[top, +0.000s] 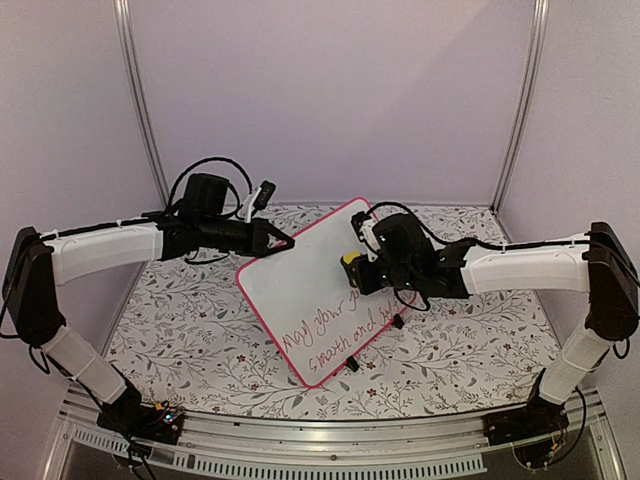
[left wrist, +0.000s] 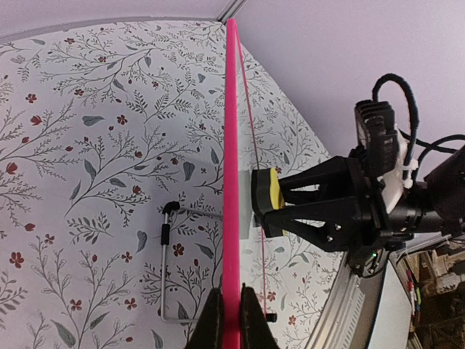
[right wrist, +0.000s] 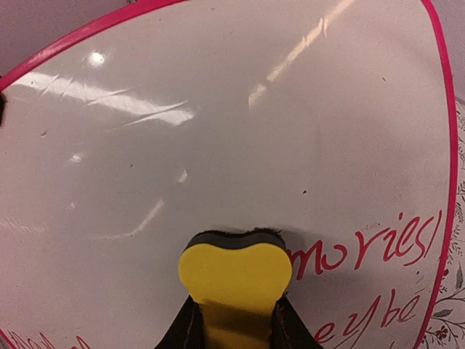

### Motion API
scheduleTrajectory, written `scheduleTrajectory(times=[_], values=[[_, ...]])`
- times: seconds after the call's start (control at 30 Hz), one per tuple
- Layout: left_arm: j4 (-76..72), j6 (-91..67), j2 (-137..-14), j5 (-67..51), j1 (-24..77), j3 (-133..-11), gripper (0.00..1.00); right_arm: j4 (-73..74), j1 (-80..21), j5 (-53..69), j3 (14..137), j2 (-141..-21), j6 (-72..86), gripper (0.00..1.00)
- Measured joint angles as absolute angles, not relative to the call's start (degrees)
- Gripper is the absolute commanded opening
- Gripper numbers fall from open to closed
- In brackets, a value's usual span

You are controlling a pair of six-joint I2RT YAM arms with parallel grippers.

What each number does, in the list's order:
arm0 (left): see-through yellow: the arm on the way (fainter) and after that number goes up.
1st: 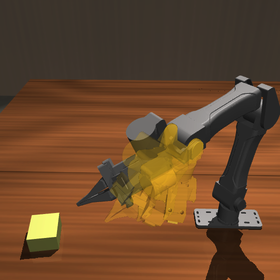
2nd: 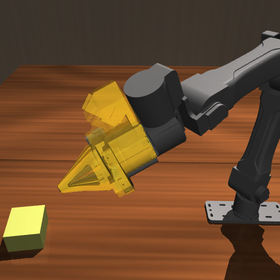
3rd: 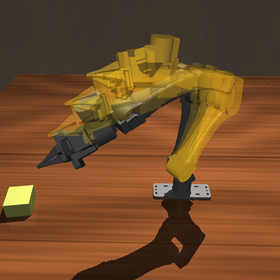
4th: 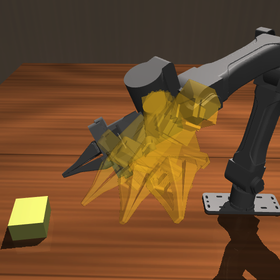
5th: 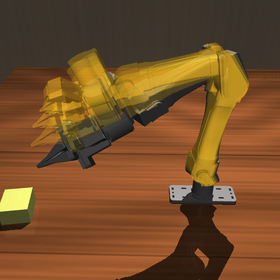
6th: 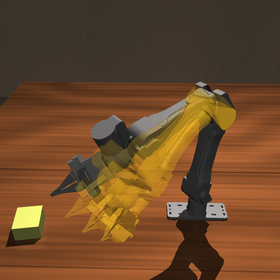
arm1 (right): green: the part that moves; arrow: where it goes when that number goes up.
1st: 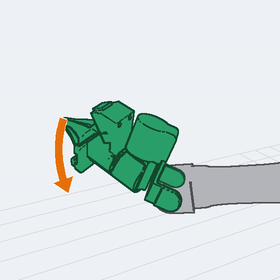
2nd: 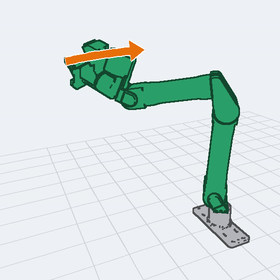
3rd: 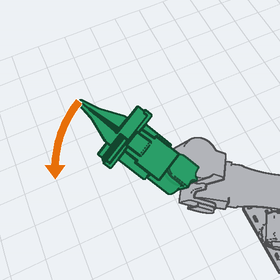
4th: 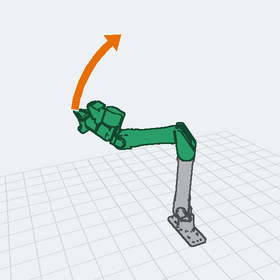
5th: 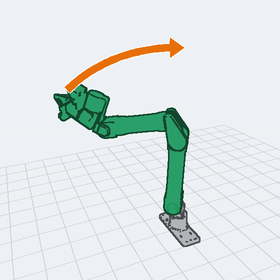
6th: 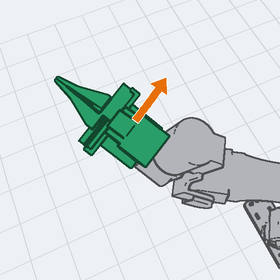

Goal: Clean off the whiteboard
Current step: Erase the whiteboard at the center of the board.

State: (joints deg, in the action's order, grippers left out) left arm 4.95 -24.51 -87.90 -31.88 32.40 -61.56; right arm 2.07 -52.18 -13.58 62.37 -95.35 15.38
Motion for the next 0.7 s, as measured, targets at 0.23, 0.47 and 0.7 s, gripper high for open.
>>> scheduleTrajectory(times=[0.23,0.47,0.7], values=[[4.95,-24.51,-87.9,-31.88,32.4,-61.56,0.0,2.04,-52.14,-13.58,62.37,-95.35,15.42,0.26],[4.95,-24.51,-87.9,-31.88,32.4,-61.56,0.0,2.0,-52.1,-13.58,62.37,-95.37,15.46,0.26],[4.97,-24.51,-87.9,-31.88,32.4,-61.56,0.0,1.65,-52.1,-13.56,62.24,-95.44,15.84,0.26]])
